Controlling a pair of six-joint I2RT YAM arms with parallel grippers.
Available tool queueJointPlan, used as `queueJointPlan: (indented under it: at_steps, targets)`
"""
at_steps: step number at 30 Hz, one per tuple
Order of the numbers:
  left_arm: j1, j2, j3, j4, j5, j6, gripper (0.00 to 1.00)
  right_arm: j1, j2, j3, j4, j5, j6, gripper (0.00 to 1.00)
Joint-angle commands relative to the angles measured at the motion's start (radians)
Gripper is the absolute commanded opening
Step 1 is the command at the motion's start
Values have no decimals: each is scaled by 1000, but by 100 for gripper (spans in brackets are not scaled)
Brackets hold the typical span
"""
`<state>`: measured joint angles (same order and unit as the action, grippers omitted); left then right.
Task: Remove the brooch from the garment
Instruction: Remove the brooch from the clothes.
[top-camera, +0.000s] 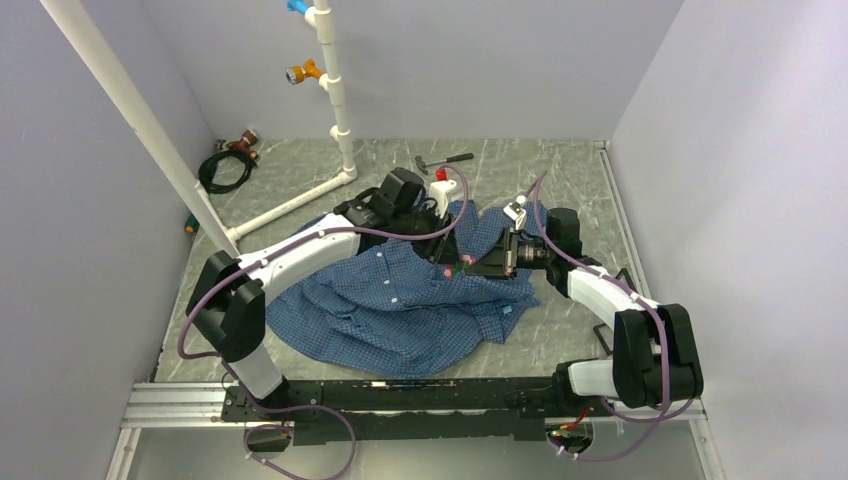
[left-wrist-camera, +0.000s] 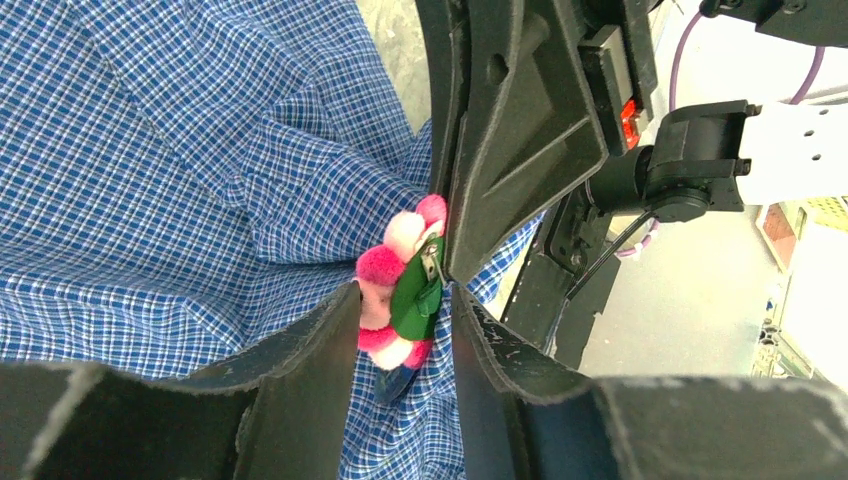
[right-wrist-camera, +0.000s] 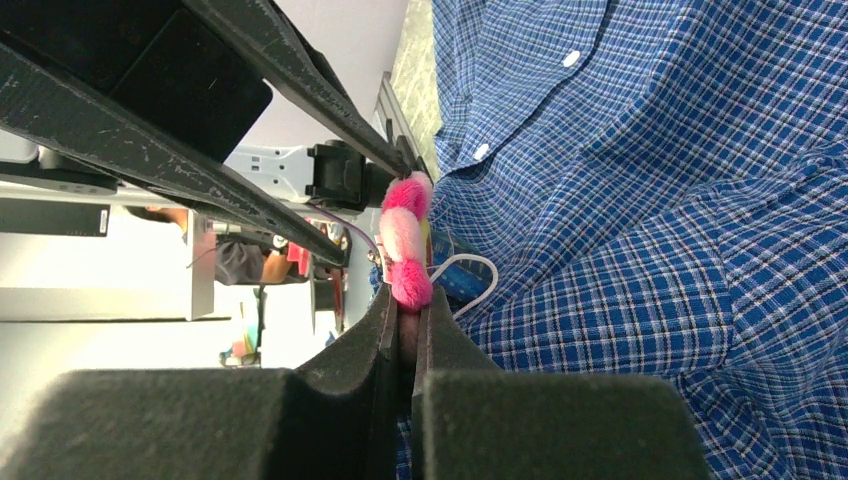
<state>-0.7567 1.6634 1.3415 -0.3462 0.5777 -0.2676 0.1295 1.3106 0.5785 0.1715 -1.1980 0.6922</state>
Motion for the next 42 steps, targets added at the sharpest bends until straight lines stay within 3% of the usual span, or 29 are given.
queueJointPlan:
  at_steps: [1, 17, 26, 36, 42]
  targets:
    - [-19, -1, 55, 19, 11, -3, 43, -2, -17, 8, 46, -27, 5, 0]
    - [-48, 34, 65, 15, 1, -6, 40, -1, -21, 8, 51, -29, 12, 0]
    - [-56, 40, 60, 15, 2, -4, 26, -1, -14, 12, 56, -25, 27, 0]
    - [-61, 39, 53, 15, 24, -3, 36, -2, -11, 11, 62, -24, 34, 0]
    - [-65, 41, 42, 5, 31, 5, 28, -2, -9, 12, 70, -24, 39, 0]
